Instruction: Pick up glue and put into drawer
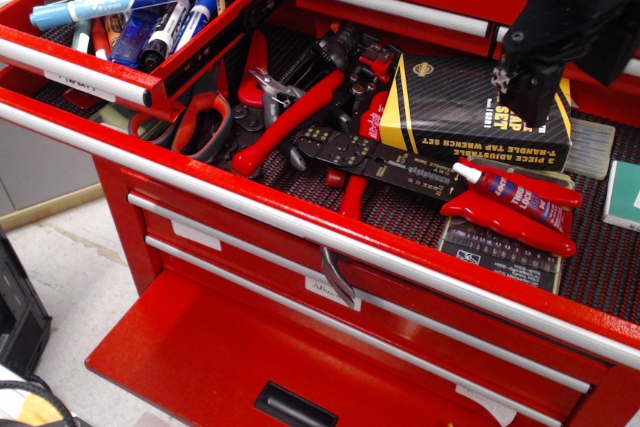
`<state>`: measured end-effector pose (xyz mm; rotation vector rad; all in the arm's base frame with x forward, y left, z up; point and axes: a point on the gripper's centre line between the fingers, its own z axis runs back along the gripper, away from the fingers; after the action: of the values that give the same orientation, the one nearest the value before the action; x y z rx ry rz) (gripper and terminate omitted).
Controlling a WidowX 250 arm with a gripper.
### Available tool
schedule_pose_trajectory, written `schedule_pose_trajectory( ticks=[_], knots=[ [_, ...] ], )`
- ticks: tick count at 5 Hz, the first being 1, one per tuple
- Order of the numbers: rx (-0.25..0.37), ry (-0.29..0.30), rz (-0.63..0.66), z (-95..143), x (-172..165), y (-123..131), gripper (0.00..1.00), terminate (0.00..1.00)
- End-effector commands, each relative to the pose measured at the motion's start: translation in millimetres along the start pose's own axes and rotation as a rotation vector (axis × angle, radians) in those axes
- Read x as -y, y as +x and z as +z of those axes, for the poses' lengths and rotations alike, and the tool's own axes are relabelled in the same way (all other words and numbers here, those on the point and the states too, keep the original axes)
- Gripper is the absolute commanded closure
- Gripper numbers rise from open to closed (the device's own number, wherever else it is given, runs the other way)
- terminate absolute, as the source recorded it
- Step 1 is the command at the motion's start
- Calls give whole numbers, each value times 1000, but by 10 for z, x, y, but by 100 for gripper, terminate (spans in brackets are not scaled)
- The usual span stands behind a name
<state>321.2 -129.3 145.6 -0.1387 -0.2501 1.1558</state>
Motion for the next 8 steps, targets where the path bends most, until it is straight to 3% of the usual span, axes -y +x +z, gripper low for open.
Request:
schedule_pose_trajectory(
  ticks=[1, 3, 4, 6, 7, 8],
  knots=[
    [-30, -22, 189, -190, -80, 164, 0, 0],
    [-68, -20, 290, -494, -167, 263, 0, 0],
    [-106, -50, 296, -617, -183, 315, 0, 0],
    [-124, -50, 318, -788, -185, 331, 0, 0],
    [-130, -49, 340, -839, -182, 297, 100, 0],
    [-131, -60, 352, -852, -185, 246, 100, 0]
  ],
)
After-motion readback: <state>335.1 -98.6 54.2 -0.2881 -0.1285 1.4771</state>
